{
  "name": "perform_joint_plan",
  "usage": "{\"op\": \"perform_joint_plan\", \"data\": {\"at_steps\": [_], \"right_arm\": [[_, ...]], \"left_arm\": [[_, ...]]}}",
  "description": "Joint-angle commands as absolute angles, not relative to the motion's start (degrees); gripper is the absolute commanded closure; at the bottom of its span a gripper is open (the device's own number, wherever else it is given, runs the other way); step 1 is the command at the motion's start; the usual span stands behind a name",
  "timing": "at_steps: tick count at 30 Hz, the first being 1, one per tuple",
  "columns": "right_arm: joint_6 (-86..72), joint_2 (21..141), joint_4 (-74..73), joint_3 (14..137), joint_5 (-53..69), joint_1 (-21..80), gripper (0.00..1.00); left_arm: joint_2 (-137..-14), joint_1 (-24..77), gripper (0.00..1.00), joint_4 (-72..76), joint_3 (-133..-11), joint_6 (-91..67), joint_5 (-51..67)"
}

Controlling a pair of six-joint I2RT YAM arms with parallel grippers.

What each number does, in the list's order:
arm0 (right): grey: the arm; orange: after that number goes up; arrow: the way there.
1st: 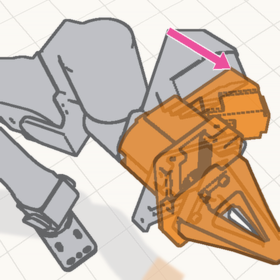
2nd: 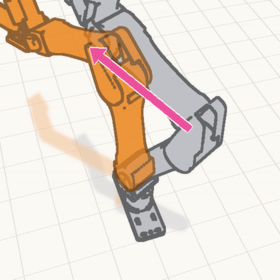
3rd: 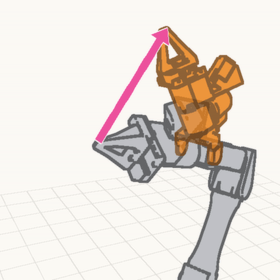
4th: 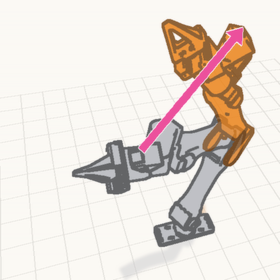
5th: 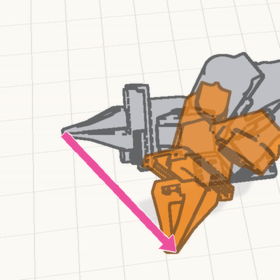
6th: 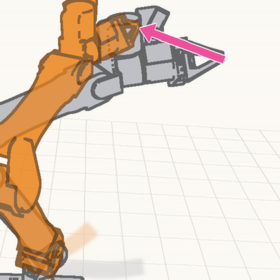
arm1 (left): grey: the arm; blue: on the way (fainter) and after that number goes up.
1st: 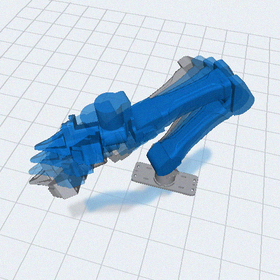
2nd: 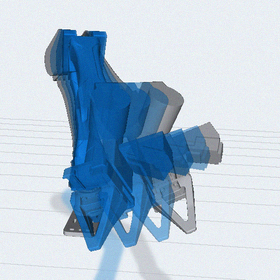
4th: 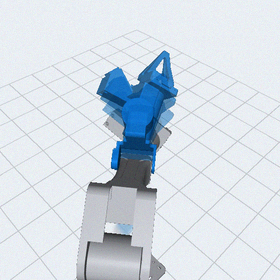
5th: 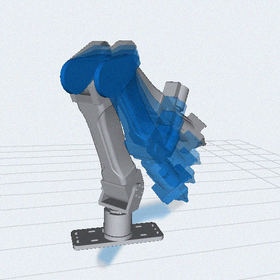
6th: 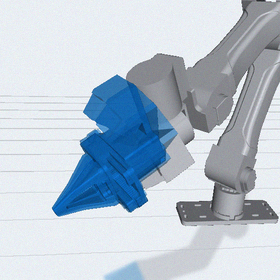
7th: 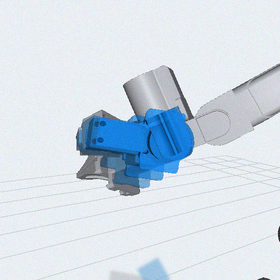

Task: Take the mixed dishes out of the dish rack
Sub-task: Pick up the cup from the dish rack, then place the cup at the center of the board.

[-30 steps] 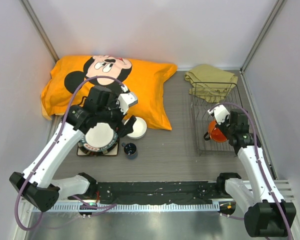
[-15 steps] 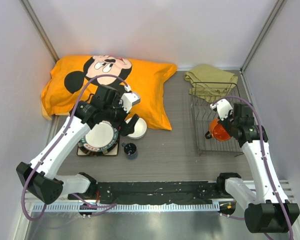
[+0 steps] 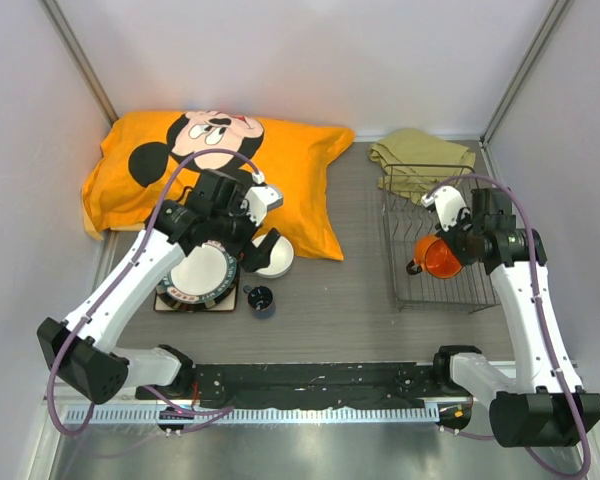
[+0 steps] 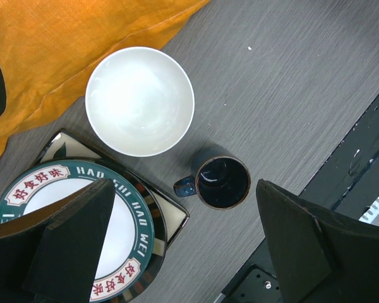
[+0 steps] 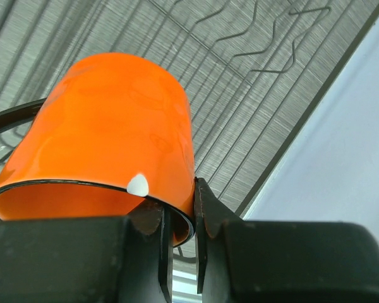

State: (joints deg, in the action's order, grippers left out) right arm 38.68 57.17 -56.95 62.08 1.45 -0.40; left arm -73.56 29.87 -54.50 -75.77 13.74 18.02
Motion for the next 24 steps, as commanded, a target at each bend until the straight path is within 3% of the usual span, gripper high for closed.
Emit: {"op": "perform_joint_plan", "data": {"at_steps": [1, 14, 24], "right_arm": [[37.09, 58.62, -59.76, 70.56, 5.97, -0.09, 0.99], [37.09, 71.53, -73.3, 89.81, 17.31, 0.0, 0.99], [30.86, 76.54, -69.7, 89.82, 8.62, 16.86, 0.99]], "left_arm": [[-73.3, 29.44, 0.0, -51.77, -74.36, 14.06, 18.81], [-74.53, 28.57, 0.0, -50.98, -74.36, 14.06, 17.05], [-72.43, 26.98, 0.0, -47.99, -74.18, 13.27, 17.4]]}}
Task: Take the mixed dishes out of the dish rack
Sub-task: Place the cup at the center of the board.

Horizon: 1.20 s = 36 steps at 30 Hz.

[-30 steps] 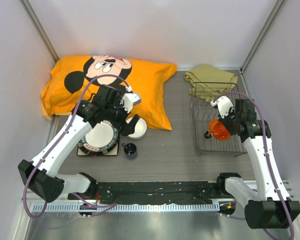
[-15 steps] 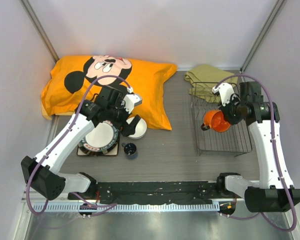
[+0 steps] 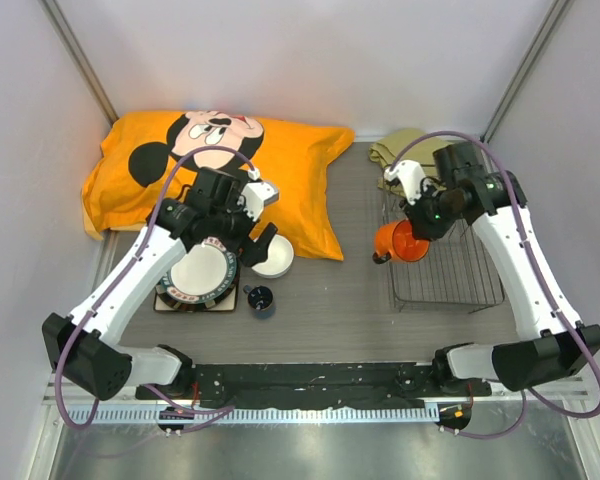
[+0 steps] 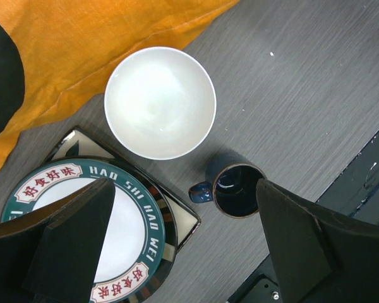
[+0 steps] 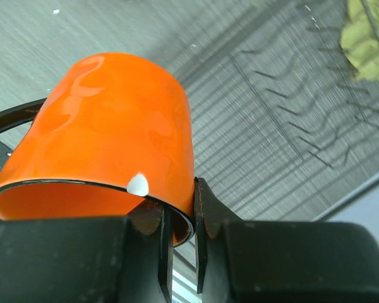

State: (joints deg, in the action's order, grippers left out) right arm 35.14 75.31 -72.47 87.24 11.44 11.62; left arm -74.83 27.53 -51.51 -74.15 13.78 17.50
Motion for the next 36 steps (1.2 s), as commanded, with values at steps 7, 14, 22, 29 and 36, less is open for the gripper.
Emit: {"op": "perform_joint_plan", "data": {"at_steps": [7, 14, 22, 29, 36], "right_arm": [[27.86, 84.45, -67.86, 91.67, 1.41, 29.08, 0.99], [26.02, 92.89, -65.48, 94.83, 0.88, 35.94, 0.99], [24.0, 101.77, -64.78, 100.1, -2.9, 44.19, 0.99], [23.12, 107.13, -63.37, 101.16, -2.99, 47.72, 0.99], [22.94, 110.04, -62.4, 99.5, -4.13, 50.01, 0.99]], "left_arm": [[-70.23, 25.23, 0.0, -45.71, -72.34, 13.8, 16.88], [-66.63, 17.85, 0.0, -42.89, -69.35, 14.94, 18.1], [-63.55, 7.57, 0.0, -39.47, -67.5, 14.51, 19.95], [-64.51, -5.51, 0.0, -35.95, -66.18, 11.61, 25.92], [-67.06, -12.21, 0.0, -33.58, -65.92, 8.79, 30.32]]}}
